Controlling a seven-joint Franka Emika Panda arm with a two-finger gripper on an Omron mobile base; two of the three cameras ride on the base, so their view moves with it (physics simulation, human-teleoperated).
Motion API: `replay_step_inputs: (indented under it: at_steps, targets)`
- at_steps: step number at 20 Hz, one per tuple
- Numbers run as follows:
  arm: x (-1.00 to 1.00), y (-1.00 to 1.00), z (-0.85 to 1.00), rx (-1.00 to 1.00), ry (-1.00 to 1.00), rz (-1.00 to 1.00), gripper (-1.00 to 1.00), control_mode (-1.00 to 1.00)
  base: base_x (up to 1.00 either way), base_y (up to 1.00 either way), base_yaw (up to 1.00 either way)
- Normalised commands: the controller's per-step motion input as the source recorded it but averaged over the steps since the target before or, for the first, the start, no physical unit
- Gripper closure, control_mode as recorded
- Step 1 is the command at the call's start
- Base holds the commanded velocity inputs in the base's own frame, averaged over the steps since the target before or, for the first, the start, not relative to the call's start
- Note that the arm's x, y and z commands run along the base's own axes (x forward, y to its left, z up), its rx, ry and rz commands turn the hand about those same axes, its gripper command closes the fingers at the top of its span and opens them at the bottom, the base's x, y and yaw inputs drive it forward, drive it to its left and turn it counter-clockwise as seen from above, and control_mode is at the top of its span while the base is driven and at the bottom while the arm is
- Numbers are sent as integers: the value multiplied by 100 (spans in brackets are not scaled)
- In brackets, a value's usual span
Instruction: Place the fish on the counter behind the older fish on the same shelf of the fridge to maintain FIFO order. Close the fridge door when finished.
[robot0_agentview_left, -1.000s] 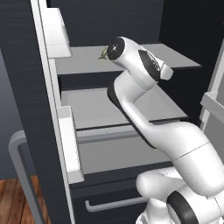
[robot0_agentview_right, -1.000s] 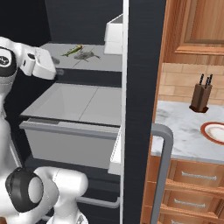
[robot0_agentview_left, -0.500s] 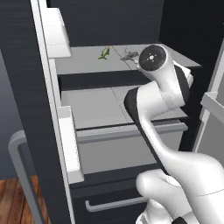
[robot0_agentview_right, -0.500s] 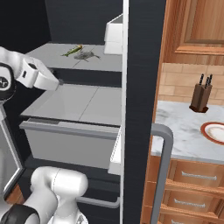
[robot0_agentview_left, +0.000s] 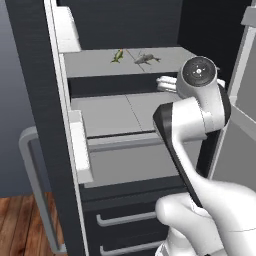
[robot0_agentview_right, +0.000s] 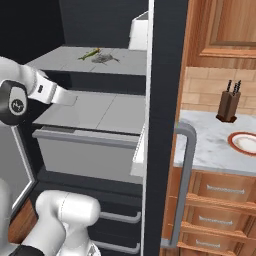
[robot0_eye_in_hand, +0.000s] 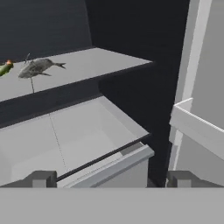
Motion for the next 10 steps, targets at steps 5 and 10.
replay_step_inputs:
  at_steps: [5, 10]
  targets:
    - [0, 0, 0, 0, 0, 0, -100, 100, -55, 23, 0]
    - [0, 0, 0, 0, 0, 0, -100, 100, -2, 36, 0]
